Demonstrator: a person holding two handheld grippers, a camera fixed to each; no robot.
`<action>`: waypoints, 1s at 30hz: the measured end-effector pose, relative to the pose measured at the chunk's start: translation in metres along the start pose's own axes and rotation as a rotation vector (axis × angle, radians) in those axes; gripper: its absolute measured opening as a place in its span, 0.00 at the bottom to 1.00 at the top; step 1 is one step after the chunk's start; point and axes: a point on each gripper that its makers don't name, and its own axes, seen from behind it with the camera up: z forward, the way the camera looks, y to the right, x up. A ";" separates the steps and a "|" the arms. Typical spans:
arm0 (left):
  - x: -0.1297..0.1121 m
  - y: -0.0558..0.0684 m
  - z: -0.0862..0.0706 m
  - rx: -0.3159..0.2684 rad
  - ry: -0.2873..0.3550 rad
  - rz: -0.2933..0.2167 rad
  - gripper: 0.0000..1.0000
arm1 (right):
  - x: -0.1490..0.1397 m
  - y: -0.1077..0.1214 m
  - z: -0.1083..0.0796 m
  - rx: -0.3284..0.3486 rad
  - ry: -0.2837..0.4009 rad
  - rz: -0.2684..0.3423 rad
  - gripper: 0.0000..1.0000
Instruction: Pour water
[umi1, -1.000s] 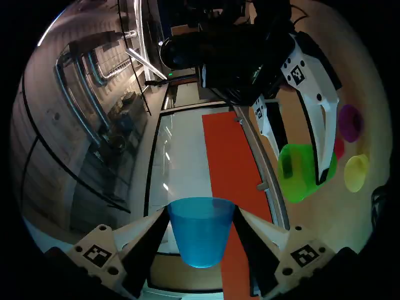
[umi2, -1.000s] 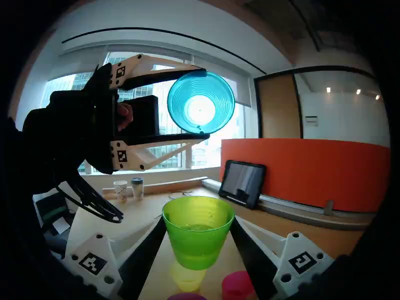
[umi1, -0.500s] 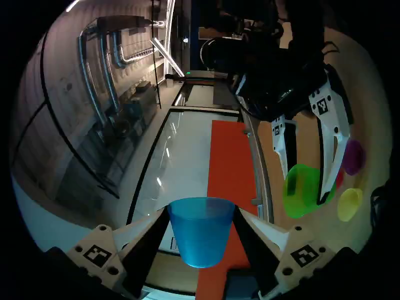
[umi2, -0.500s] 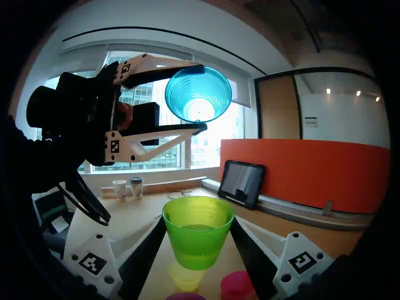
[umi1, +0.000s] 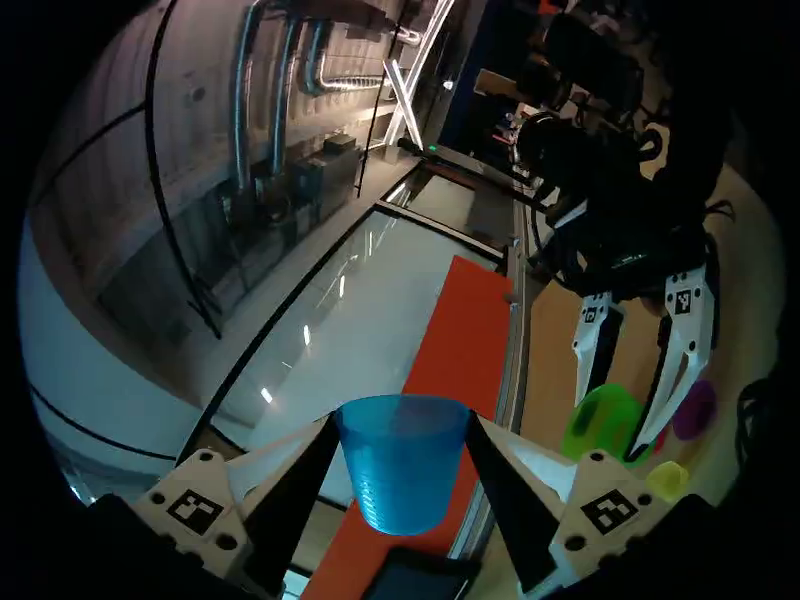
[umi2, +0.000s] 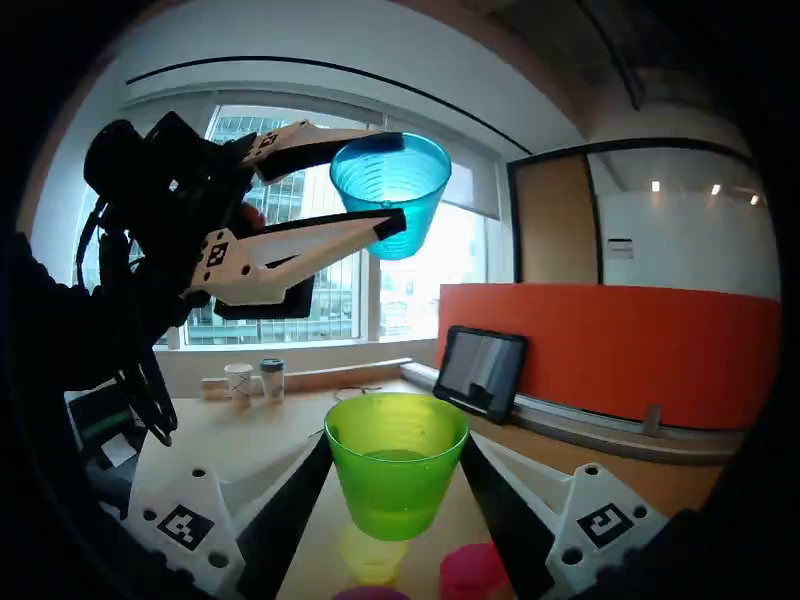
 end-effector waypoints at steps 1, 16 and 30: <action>-0.001 -0.001 0.000 0.001 -0.003 -0.021 0.89 | 0.000 0.000 0.000 0.000 0.001 0.000 0.90; -0.013 -0.010 0.001 0.010 -0.030 -0.409 0.89 | 0.001 0.000 -0.008 -0.009 0.013 -0.006 0.90; -0.045 -0.019 0.003 0.017 -0.066 -0.812 0.89 | 0.004 -0.006 -0.013 -0.017 0.016 -0.010 0.90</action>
